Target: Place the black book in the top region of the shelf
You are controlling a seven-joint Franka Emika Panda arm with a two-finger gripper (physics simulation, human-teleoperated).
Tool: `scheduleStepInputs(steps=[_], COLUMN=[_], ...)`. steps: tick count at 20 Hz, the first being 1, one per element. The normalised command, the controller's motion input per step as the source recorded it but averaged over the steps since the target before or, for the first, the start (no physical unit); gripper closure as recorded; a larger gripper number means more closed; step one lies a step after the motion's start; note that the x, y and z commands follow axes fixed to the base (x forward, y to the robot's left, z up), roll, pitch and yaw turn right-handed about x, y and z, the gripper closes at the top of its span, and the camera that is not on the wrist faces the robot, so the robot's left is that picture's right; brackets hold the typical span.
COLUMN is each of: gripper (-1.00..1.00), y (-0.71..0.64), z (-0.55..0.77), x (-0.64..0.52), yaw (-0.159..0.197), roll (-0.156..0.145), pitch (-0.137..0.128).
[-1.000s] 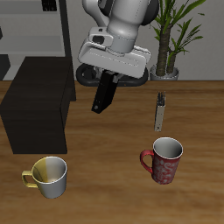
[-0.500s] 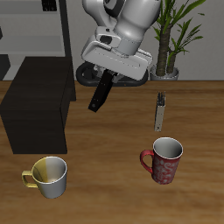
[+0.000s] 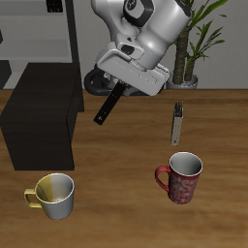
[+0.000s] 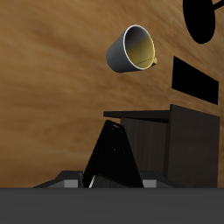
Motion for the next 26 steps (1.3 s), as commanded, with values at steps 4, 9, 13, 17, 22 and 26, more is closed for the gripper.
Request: scheduleStepInputs(steps=[4, 9, 13, 17, 22, 26], gripper=[1.00, 1.00, 1.00, 1.00, 1.00, 1.00], y=[0.13, 0.07, 0.02, 0.11, -0.01, -0.21], z=[-0.09, -0.25, -0.05, -0.14, 0.07, 0.05], x=[0.04, -0.07, -0.09, -0.06, -0.09, 0.03], yaw=[0.015, -0.020, -0.013, -0.040, -0.002, -0.033], roll=[-0.027, -0.054, -0.073, -0.048, -0.061, -0.070], pitch=[0.022, 0.061, 0.006, 0.072, -0.048, 0.014])
